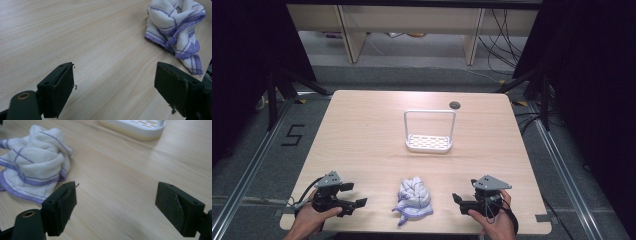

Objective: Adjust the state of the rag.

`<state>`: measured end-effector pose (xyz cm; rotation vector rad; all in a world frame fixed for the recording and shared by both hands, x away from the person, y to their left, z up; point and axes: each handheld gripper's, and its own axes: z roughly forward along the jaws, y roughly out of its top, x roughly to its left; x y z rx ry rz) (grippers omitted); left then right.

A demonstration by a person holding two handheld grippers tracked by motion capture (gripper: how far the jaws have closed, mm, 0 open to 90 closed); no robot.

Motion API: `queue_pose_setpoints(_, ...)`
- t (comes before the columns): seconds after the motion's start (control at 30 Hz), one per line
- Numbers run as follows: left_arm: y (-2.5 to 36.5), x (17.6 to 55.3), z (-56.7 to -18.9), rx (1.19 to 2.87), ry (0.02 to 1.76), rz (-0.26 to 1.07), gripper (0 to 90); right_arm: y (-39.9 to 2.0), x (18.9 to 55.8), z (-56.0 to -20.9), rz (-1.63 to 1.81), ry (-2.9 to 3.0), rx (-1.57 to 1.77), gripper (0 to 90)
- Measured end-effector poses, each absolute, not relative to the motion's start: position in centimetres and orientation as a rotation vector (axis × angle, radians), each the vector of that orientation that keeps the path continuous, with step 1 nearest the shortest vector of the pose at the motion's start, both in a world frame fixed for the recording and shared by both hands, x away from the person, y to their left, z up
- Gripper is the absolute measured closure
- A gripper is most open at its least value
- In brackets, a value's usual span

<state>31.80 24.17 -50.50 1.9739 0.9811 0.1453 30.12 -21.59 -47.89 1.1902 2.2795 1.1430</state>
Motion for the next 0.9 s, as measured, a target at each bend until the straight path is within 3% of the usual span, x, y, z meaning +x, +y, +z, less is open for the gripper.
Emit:
queue_pose_setpoints(0.7, 24.4, 32.1, -49.9, 1.943, 1.014, 0.147, 15.9, -14.1, 28.8, -46.3, 1.191, 2.495, 0.863, 34.8)
queue_pose_setpoints(0.9, 24.6, 32.2, -49.8, 1.954, 1.018, 0.15, 15.9, -11.3, 28.6, -45.8, 1.21, 2.542, 0.736, 44.1)
